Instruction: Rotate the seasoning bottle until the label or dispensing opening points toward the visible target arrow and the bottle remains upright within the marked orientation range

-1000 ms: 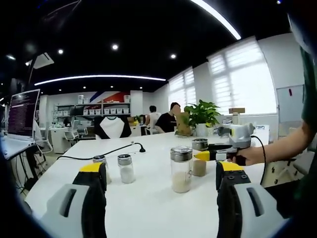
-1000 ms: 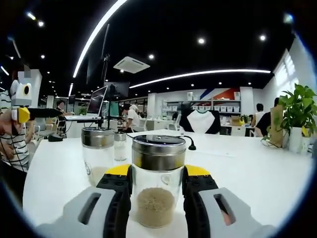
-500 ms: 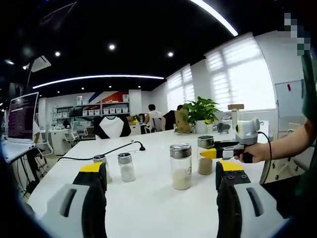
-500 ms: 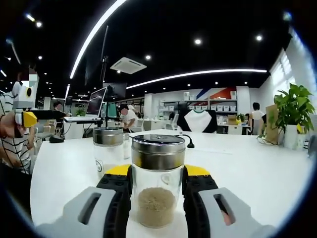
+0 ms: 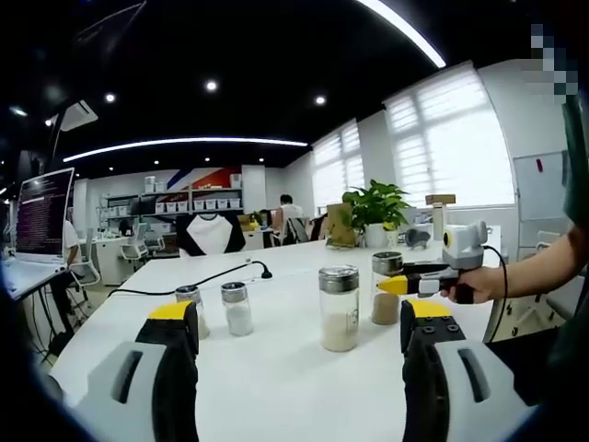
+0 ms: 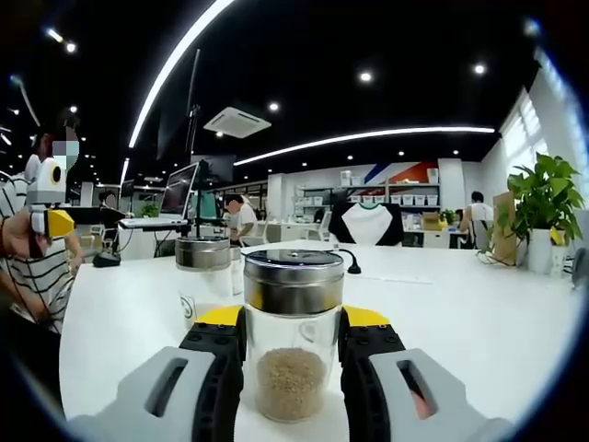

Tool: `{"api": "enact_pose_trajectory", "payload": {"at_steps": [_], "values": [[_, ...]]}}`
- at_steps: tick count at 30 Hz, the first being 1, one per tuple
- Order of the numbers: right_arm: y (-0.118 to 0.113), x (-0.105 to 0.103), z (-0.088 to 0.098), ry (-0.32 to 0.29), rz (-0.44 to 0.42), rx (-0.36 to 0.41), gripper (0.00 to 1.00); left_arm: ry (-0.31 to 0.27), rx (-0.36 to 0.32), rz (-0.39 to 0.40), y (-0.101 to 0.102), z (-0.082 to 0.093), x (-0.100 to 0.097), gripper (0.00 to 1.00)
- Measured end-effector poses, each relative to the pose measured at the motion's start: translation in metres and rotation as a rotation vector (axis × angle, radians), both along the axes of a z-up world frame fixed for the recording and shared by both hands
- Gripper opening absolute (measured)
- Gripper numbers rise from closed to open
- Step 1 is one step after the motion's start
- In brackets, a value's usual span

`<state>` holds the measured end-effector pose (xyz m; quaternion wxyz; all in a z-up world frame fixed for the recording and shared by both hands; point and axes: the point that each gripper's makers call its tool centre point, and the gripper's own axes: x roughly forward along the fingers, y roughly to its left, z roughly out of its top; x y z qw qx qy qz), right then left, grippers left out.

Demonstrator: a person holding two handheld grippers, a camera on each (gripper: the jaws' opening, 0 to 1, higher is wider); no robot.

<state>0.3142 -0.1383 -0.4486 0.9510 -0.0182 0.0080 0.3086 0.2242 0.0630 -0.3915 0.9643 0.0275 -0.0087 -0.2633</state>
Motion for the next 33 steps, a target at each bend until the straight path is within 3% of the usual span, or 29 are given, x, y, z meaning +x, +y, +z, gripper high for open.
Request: {"api": "enact_pose_trajectory", "payload": {"at_steps": [6, 33], "values": [[-0.0009, 0.0009, -0.0008, 0.002, 0.023, -0.001, 0.38, 0.022, -0.009, -0.006, -0.0027, -0.0046, 0.0023, 0.96], [0.0026, 0.0020, 0.0022, 0.012, 0.375, -0.002, 0.38, -0.007, 0.006, -0.035, -0.0102, 0.0013, -0.0024, 0.97]]}}
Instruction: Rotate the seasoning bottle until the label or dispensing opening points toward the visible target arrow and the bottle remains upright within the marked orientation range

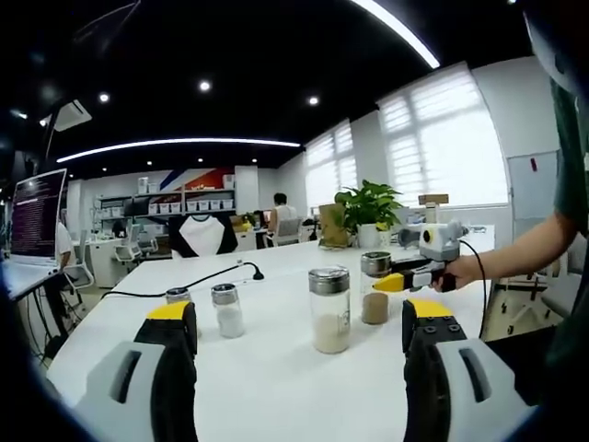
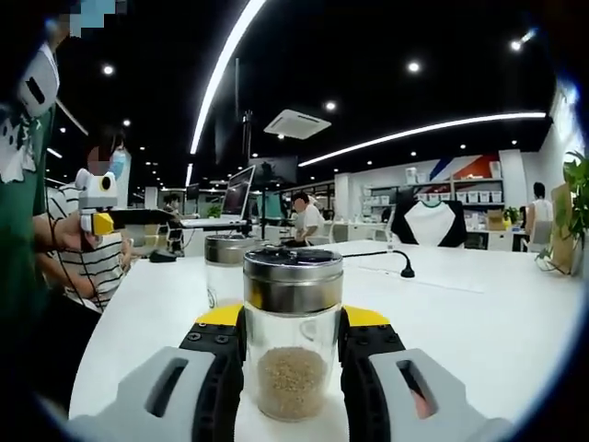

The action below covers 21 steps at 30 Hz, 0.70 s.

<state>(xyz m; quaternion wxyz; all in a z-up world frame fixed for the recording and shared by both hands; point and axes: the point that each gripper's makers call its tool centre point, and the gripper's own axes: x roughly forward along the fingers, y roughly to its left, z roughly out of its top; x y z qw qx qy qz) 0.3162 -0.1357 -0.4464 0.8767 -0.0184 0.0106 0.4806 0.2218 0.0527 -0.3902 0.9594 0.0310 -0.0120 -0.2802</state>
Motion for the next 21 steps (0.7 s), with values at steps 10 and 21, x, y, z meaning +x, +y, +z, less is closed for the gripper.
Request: {"api": "enact_pose_trajectory", "payload": {"at_steps": [10, 21], "values": [[0.0030, -0.0009, -0.0018, 0.018, 0.115, 0.001, 0.38, 0.004, -0.003, 0.013, 0.0052, -0.0003, 0.0025, 0.98], [0.0046, -0.0036, -0.0041, 0.041, 0.130, 0.000, 0.38, 0.011, -0.014, 0.032, 0.0091, -0.0014, 0.0034, 0.97]]}}
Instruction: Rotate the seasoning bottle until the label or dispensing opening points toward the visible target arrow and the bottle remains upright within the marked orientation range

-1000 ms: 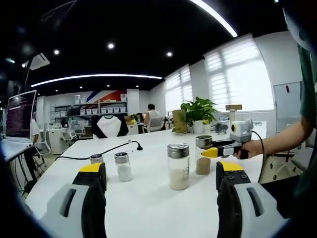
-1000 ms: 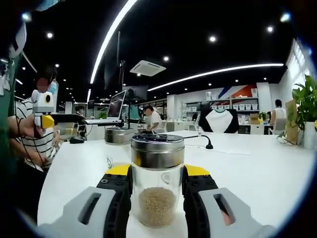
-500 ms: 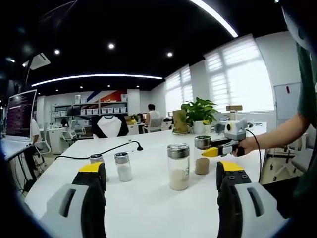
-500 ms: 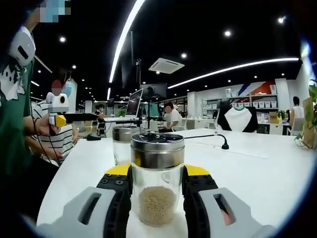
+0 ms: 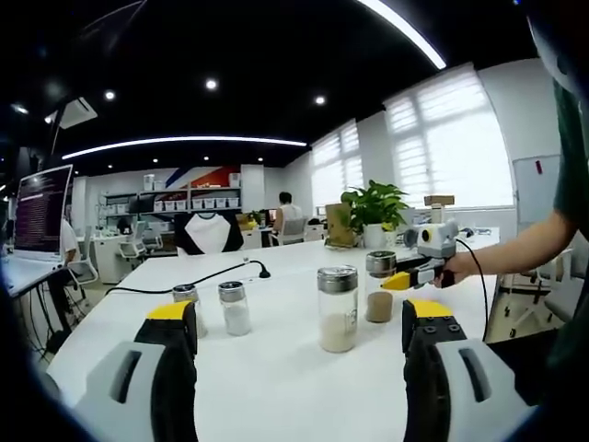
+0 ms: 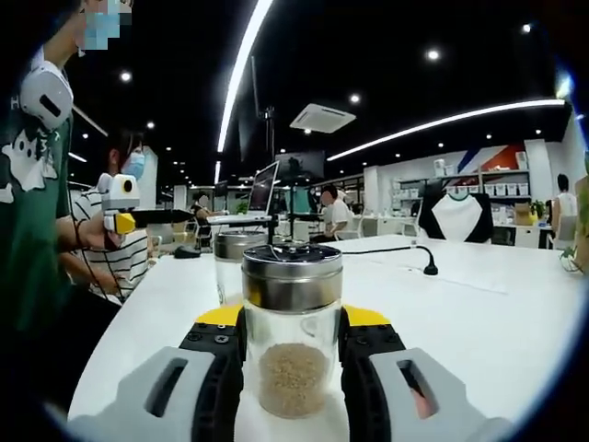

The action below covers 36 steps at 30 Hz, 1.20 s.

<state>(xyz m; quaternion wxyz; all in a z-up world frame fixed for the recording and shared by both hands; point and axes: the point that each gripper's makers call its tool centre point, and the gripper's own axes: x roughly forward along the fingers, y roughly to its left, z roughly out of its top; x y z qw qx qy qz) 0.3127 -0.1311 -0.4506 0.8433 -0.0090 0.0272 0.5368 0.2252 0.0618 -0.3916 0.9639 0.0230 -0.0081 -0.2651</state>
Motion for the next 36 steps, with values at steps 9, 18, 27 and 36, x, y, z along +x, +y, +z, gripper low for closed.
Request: {"api": "enact_pose_trajectory", "payload": {"at_steps": [9, 18, 27, 36], "values": [[-0.010, -0.002, -0.003, 0.030, -0.109, 0.007, 0.52, 0.000, -0.018, 0.008, 0.002, 0.001, 0.001, 0.97], [-0.027, -0.005, -0.001, 0.023, -0.316, 0.017, 0.57, 0.000, -0.024, 0.008, 0.000, 0.000, 0.002, 0.97], [-0.024, -0.006, 0.007, -0.029, -0.532, -0.017, 0.55, -0.002, -0.028, 0.015, 0.002, -0.002, 0.002, 0.97], [-0.018, 0.002, 0.017, -0.080, -0.760, 0.025, 0.54, 0.007, -0.031, 0.010, -0.003, -0.005, 0.001, 0.97]]}}
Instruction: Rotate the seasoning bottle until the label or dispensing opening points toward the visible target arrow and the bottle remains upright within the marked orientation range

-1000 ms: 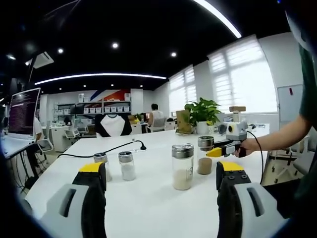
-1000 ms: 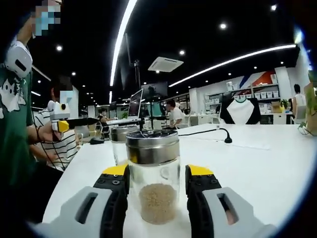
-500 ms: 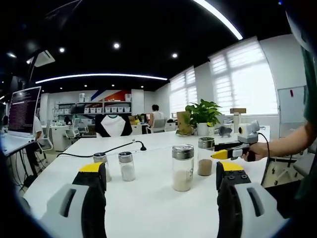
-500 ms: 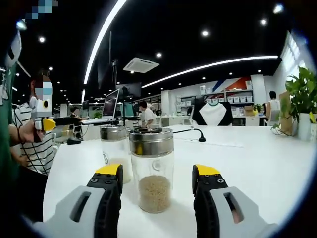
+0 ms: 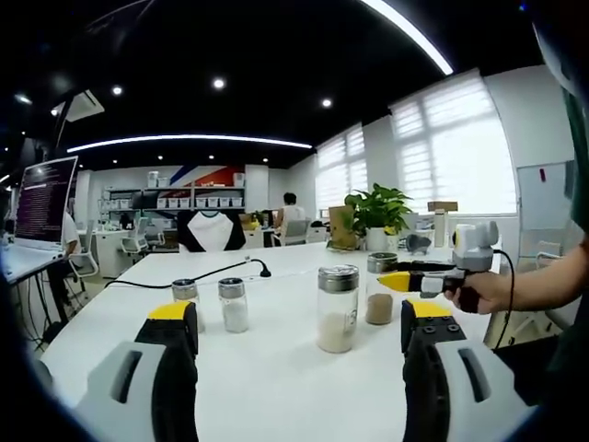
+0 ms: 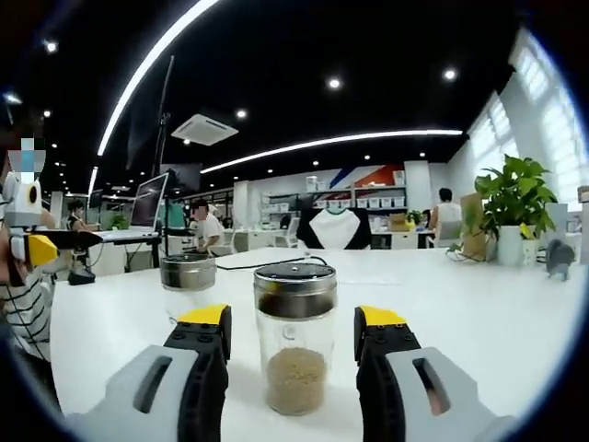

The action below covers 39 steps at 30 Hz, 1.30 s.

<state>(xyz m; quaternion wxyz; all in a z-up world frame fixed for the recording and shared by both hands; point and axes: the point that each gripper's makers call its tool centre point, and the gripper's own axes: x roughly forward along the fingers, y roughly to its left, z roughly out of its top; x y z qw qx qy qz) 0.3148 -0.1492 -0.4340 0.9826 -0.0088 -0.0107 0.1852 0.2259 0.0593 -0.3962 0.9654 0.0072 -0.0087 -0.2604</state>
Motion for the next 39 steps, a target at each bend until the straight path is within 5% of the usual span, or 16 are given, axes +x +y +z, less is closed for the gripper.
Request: {"api": "enact_pose_trajectory", "payload": {"at_steps": [6, 9, 18, 22, 39], "values": [[-0.004, 0.008, -0.012, 0.036, -0.137, -0.011, 0.53, -0.005, -0.004, -0.006, -0.002, 0.002, 0.000, 0.96], [-0.010, 0.009, -0.008, 0.008, -0.185, -0.036, 0.47, -0.005, -0.003, -0.005, -0.002, 0.003, 0.000, 0.96], [-0.007, 0.017, -0.020, 0.076, -0.205, -0.051, 0.47, -0.012, 0.004, -0.007, 0.001, 0.009, 0.003, 0.97], [-0.007, 0.016, -0.021, 0.082, -0.201, -0.043, 0.44, -0.011, 0.049, -0.004, 0.000, 0.005, 0.003, 0.97], [-0.002, 0.013, -0.023, 0.099, -0.153, -0.061, 0.37, -0.004, 0.031, -0.023, 0.004, -0.001, -0.004, 0.97]]}}
